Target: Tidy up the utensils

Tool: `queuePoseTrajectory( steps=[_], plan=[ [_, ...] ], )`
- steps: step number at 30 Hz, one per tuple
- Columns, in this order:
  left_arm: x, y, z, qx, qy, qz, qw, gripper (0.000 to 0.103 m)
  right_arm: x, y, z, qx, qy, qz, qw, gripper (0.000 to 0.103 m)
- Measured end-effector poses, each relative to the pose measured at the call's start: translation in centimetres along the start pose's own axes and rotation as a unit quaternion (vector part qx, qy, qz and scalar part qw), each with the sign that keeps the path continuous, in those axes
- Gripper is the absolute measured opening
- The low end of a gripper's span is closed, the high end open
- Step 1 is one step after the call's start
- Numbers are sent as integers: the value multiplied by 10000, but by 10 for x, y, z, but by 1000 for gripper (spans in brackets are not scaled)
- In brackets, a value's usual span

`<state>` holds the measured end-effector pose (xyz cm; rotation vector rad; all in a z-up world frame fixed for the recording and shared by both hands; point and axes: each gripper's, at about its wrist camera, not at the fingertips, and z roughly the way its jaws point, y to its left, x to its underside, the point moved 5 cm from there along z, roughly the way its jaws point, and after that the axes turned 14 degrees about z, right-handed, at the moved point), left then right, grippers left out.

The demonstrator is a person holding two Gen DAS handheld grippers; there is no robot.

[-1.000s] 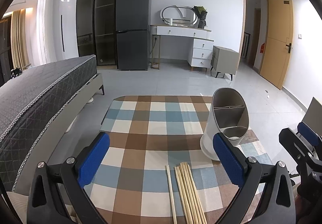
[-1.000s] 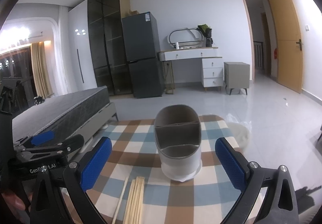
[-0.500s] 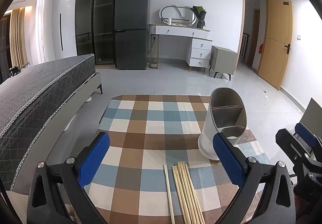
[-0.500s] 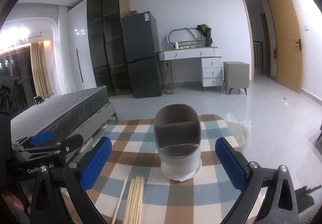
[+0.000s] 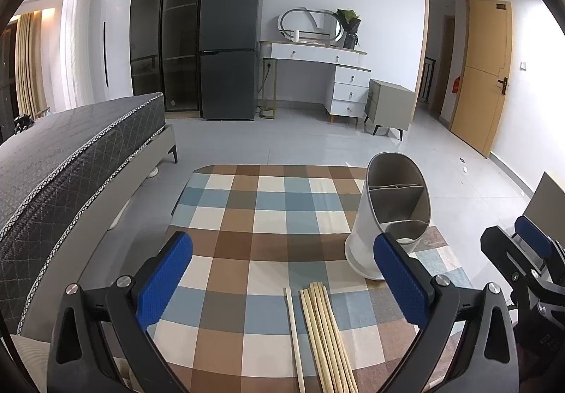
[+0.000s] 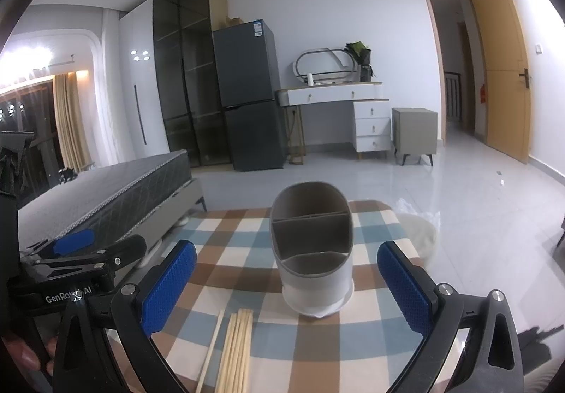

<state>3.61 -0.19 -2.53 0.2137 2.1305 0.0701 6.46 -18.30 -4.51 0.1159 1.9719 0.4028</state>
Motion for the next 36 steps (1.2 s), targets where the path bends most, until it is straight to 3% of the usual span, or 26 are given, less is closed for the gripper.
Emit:
queuePoseTrajectory(
  steps=[12, 21, 29, 33, 36],
  plan=[
    [1, -1, 0, 43, 23, -7, 10000, 100, 1, 0, 1, 24, 27, -21, 10000, 103],
    [6, 4, 10, 196, 267, -145, 9993, 100, 3, -1, 5, 64, 157, 14, 9999, 103],
    [29, 14, 48, 127, 1075, -332, 9936, 100, 8, -4, 26, 187, 400, -12, 9990, 103],
    [54, 17, 81, 92, 1790, -394, 9830, 100, 11, -9, 42, 180, 548, 12, 9983, 103],
    [77, 15, 108, 208, 2354, -477, 9705, 100, 12, -12, 53, 210, 618, 5, 9979, 103]
  ],
)
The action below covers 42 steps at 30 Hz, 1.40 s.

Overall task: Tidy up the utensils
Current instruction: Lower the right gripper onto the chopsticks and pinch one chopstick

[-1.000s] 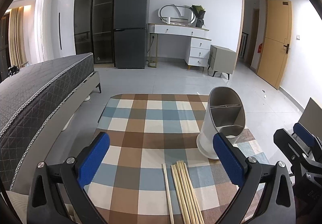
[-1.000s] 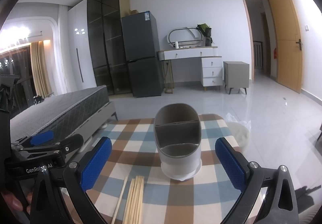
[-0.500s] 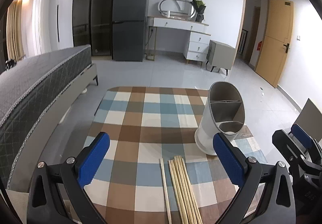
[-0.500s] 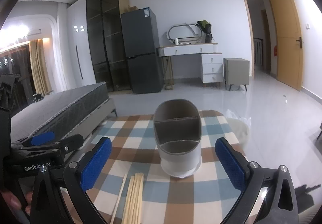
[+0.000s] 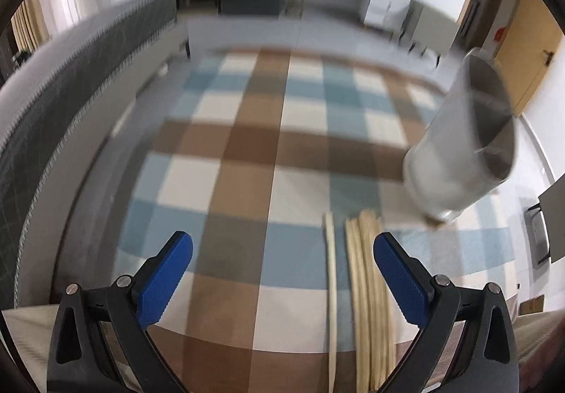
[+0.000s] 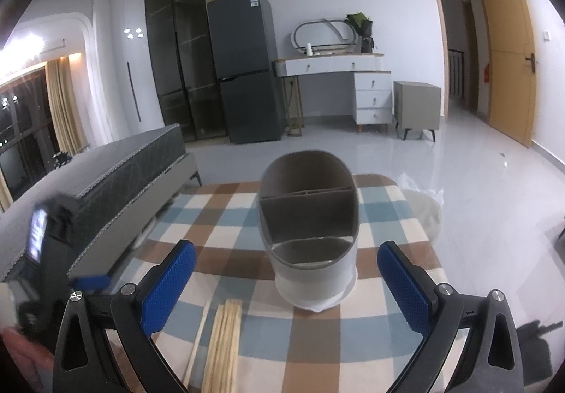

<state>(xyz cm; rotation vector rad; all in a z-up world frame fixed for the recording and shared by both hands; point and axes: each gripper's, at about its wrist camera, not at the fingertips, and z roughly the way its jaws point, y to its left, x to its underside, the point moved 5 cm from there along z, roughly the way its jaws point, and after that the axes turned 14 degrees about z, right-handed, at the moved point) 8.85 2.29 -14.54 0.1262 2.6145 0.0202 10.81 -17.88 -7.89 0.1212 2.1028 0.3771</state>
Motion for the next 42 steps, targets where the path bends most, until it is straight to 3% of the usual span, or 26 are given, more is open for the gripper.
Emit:
queuePoseTrajectory(
  steps=[6, 10, 14, 19, 22, 24, 26, 31, 33, 36, 42],
  plan=[
    [9, -13, 47, 99, 831, 201, 9963, 93, -3, -9, 24, -139, 420, 303, 9986, 102],
    [9, -23, 58, 134, 998, 365, 9942, 87, -3, -15, 30, -169, 526, 466, 9974, 103],
    [9, -32, 71, 118, 1174, 651, 9909, 65, -2, -23, 33, -98, 660, 604, 9959, 103],
    [-1, -37, 73, 199, 1114, 630, 9916, 56, -2, -29, 36, -62, 756, 722, 9945, 102],
    [-7, -43, 75, 269, 1106, 717, 9909, 34, -2, -29, 35, -103, 813, 756, 9938, 102],
    [-8, -45, 72, 343, 1133, 760, 9901, 13, -2, -28, 36, -93, 843, 756, 9935, 102],
    [-9, -45, 71, 422, 1175, 696, 9897, 3, -2, -27, 37, -116, 858, 728, 9936, 102],
    [-11, -27, 63, 643, 1048, 125, 9923, 2, 5, -21, 41, -291, 1110, 653, 9912, 91],
    [-17, -17, 53, 788, 855, -99, 9932, 2, 13, -18, 45, -374, 1334, 627, 9884, 74],
    [-22, -5, 29, 895, 482, -255, 9945, 2, 31, -11, 55, -392, 1814, 524, 9812, 58],
    [-27, 21, 19, 1125, 259, -490, 9921, 2, 67, 15, 69, -465, 2540, 97, 9660, 43]
  ],
)
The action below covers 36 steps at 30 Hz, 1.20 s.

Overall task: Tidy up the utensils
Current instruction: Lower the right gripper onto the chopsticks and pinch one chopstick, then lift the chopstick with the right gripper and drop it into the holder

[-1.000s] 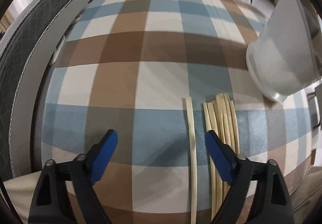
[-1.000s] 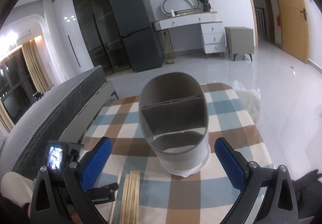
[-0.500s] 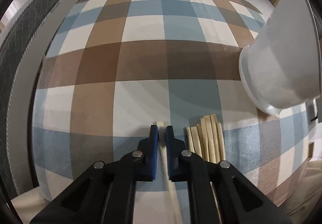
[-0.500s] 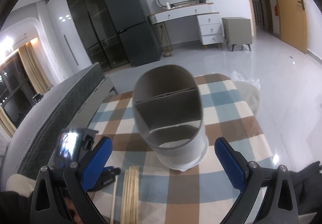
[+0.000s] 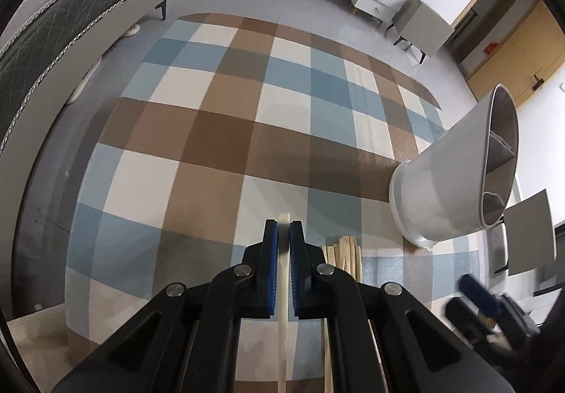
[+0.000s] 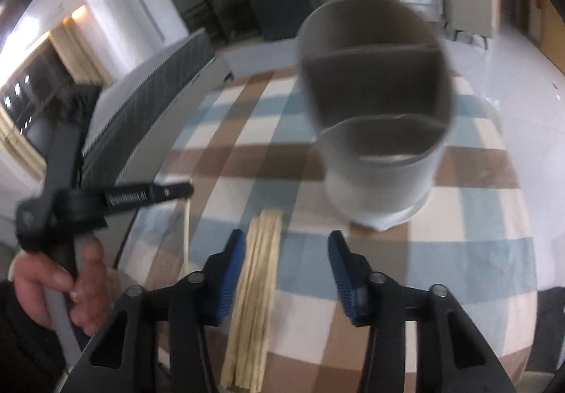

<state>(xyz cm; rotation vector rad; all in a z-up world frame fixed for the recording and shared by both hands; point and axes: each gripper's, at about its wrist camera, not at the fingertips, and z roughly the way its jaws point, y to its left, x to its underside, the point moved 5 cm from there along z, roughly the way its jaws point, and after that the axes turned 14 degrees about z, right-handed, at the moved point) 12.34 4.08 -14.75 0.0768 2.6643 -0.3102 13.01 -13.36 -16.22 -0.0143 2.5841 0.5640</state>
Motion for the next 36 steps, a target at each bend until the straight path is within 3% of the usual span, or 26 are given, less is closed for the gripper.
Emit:
queuePoseTrajectory(
  steps=[4, 10, 13, 19, 23, 28, 36],
  plan=[
    [-6, 12, 6, 108, -33, -192, 9998, 2, 4, 19, 16, 38, 208, -205, 9996, 38],
    [-10, 34, 5, 236, -149, -526, 9982, 2, 1, 26, 67, 632, 742, -460, 9942, 20],
    [-9, 44, 1, 350, -187, -717, 9966, 2, -3, 22, 84, 1066, 767, -507, 9900, 19],
    [-9, 53, 2, 435, -184, -896, 9949, 2, -4, 18, 101, 1382, 990, -528, 9840, 17],
    [-9, 56, 3, 544, -174, -978, 9936, 2, -5, 18, 111, 1244, 1142, -415, 9848, 15],
    [-10, 55, 2, 554, -172, -942, 9939, 2, -3, 18, 110, 1171, 1162, -353, 9857, 4],
    [-10, 43, 0, 493, -153, -743, 9959, 2, -4, 14, 82, 823, 613, 29, 9947, 4]
  ],
)
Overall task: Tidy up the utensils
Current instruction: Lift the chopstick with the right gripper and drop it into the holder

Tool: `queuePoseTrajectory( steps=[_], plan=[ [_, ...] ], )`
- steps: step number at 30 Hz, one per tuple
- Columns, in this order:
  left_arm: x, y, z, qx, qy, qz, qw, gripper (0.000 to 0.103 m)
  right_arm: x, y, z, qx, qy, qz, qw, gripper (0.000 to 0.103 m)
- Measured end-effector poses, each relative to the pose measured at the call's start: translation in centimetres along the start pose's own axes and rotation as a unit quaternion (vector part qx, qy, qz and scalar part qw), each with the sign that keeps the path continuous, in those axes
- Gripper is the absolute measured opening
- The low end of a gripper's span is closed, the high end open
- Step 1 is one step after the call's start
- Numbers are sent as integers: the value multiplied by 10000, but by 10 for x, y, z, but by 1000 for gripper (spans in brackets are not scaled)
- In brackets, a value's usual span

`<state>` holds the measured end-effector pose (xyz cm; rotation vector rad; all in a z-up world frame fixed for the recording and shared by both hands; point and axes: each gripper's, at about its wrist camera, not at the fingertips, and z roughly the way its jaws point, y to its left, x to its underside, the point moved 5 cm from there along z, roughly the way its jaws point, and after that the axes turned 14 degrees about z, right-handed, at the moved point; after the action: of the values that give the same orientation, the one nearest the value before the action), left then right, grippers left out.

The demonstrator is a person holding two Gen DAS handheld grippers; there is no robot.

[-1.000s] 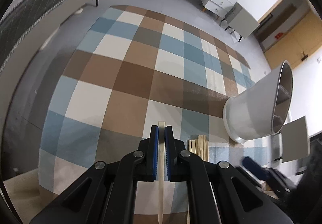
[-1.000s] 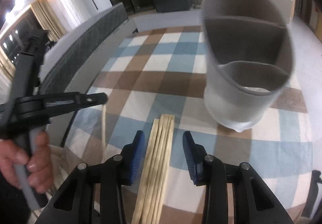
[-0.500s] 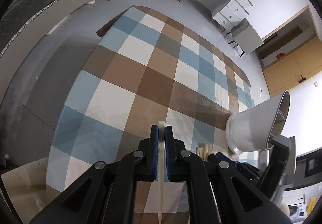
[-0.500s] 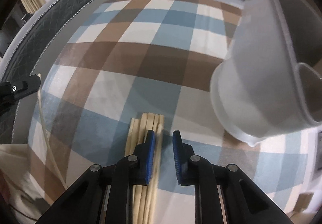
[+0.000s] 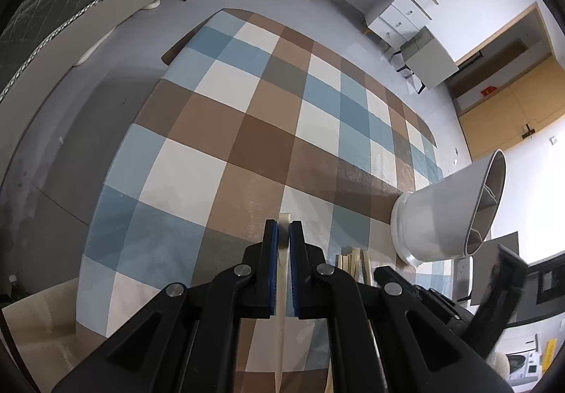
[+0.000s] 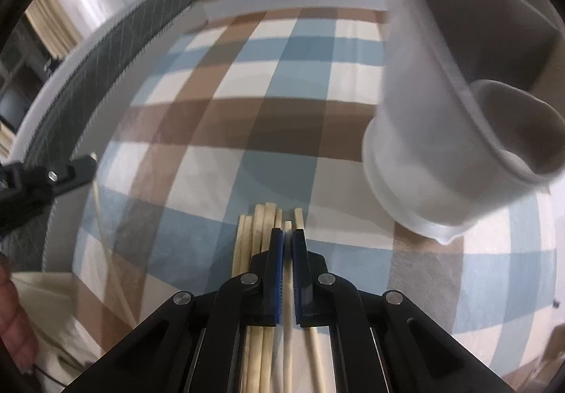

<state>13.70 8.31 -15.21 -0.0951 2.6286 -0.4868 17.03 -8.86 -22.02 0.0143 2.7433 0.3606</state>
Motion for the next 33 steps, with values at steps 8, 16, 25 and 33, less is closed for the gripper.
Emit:
queuePoseTrajectory(
  steps=[8, 16, 25, 33],
  plan=[
    [3, -25, -10, -101, -108, 455, 9989, 2, -1, -15, -60, -683, -914, 462, 9924, 4],
    [14, -67, -32, -100, -317, 1329, 9906, 2, 2, -18, -127, -940, -1996, 253, 9750, 4],
    [12, -100, -54, -58, -377, 1554, 9871, 2, 11, -24, -164, -1173, -2342, 114, 9650, 4],
    [-9, -142, -86, 26, -615, 1962, 9786, 1, -4, -33, -198, -1503, -2674, 273, 9514, 4]
  ],
)
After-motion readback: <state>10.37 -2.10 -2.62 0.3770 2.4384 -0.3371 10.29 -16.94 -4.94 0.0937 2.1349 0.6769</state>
